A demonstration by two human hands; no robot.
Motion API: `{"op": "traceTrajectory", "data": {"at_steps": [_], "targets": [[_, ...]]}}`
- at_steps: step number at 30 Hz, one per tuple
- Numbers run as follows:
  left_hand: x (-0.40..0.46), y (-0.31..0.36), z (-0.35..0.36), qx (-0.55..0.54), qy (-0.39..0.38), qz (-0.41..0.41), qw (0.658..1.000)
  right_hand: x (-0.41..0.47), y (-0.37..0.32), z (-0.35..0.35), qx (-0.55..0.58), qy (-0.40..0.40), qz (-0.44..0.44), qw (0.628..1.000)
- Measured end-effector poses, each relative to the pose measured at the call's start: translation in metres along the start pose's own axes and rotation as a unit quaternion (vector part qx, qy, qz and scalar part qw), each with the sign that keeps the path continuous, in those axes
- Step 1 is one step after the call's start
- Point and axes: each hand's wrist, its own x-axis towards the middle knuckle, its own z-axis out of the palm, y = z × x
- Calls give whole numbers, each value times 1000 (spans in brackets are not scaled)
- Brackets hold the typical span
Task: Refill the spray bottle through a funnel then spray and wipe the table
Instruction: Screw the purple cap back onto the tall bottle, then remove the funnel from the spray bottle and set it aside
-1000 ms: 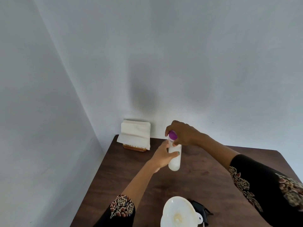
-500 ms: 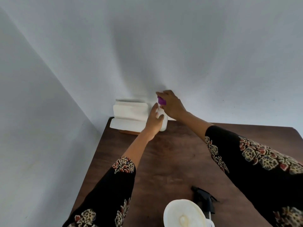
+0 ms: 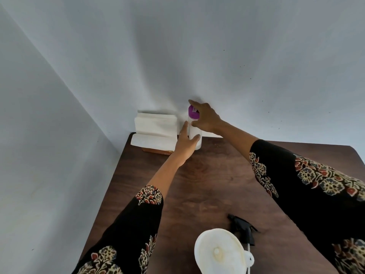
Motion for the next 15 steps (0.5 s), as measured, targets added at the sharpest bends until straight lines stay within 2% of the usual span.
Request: {"op": "traceTrajectory", "data": {"at_steps": [3, 6, 11, 15], "targets": [[-14, 9, -1, 4, -4, -5, 1000, -8, 3, -5, 74, -30, 23, 997], [-31, 15, -5, -2, -12, -19, 1000, -23, 3, -14, 83, -25, 35, 996], [-94, 14, -20, -35, -75, -10, 997, -85, -2, -39, 104, -15, 26, 994], [-159, -27, -27, -10, -111, 0, 994, -167, 5, -50, 115, -99, 17, 988]]}}
